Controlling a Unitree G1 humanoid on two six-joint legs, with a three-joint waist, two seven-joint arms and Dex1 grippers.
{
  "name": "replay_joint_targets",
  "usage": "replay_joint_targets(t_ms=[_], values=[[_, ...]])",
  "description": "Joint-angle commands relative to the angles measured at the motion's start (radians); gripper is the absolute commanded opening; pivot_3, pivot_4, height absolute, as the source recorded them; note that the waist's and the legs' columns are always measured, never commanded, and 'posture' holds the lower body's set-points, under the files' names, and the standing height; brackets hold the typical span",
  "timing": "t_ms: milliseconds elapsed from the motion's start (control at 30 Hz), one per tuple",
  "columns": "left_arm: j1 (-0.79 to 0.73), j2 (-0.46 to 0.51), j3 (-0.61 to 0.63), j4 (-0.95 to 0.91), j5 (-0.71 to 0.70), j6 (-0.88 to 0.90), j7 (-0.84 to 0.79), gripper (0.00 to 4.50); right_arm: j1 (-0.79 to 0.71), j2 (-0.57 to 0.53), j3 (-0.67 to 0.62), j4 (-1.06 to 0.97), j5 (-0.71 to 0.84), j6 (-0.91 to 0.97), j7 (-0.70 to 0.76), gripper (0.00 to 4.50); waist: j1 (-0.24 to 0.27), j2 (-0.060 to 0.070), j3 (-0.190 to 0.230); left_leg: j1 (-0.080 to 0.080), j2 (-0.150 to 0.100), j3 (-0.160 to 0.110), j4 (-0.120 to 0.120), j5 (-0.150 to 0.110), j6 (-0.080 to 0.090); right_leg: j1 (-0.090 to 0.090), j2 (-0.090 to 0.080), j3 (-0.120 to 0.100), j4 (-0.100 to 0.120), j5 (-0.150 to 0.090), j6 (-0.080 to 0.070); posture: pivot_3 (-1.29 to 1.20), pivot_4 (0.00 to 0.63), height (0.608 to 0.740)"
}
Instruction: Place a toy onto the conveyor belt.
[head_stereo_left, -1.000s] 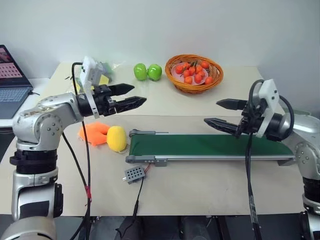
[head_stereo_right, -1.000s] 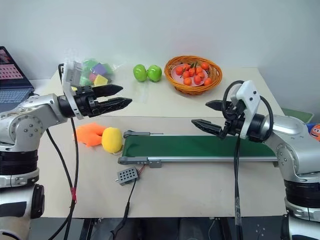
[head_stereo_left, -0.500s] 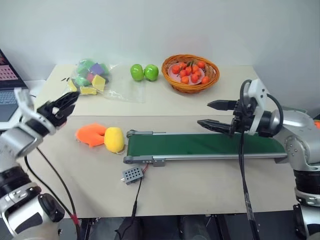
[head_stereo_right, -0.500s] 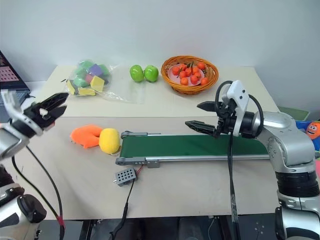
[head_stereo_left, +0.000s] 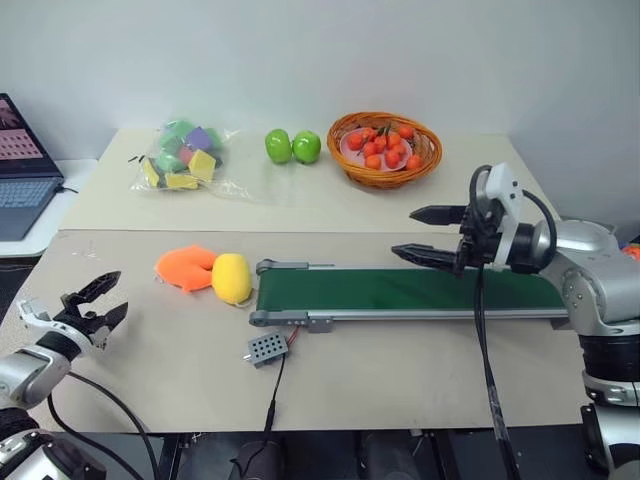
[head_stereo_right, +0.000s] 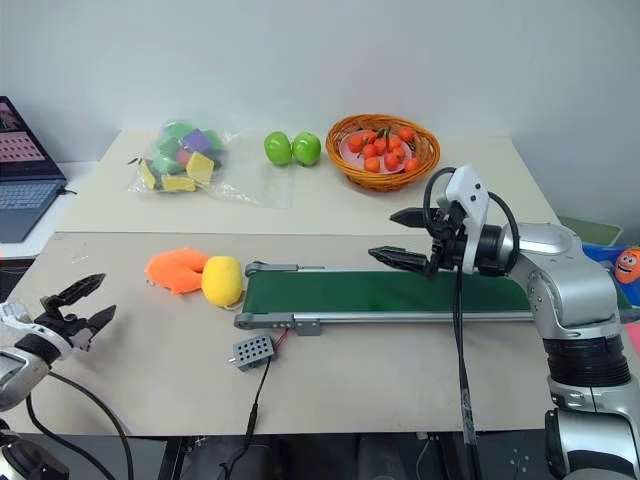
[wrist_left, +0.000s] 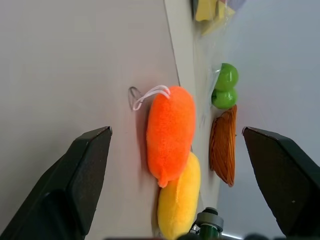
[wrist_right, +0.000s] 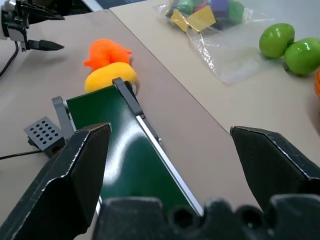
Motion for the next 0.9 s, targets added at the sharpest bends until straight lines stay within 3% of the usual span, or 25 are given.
replay_joint_targets(t_ms=[33,533,800,900], values=[[-0.059,-0.016,-0.048,0.069,0.021,-0.012,-0.052,4.47,0.007,-0.037,-0.057,-0.046,0.012,0.005,-0.005,4.50,0.005,0.000,0.000,0.002,0.000,0.000,0.000,0.000,0.000,0.002,0.000,0.000,-0.001,0.000,0.000,0.00,0.150,0.738],[-0.269,-0.078,-0.220,0.358,0.215,-0.257,-0.216,4.47,0.073,-0.094,-0.114,-0.141,0.036,0.064,-0.042,4.50,0.018,0.000,-0.001,0.004,0.000,0.000,0.000,0.000,0.000,0.005,0.000,-0.001,-0.002,0.000,0.000,0.00,0.150,0.738],[-0.320,-0.092,-0.233,0.423,0.255,-0.307,-0.242,4.47,0.084,-0.104,-0.129,-0.166,0.042,0.080,-0.054,4.50,0.017,0.001,-0.001,0.004,0.000,0.000,0.000,0.000,0.001,0.005,-0.001,-0.001,-0.002,0.000,0.000,0.00,0.150,0.738],[-0.332,-0.089,-0.231,0.434,0.259,-0.317,-0.245,3.84,0.087,-0.103,-0.125,-0.169,0.042,0.078,-0.058,4.50,0.019,0.001,-0.001,0.004,0.000,0.000,0.000,0.000,0.001,0.005,-0.001,-0.001,-0.002,0.000,0.000,0.00,0.150,0.738]])
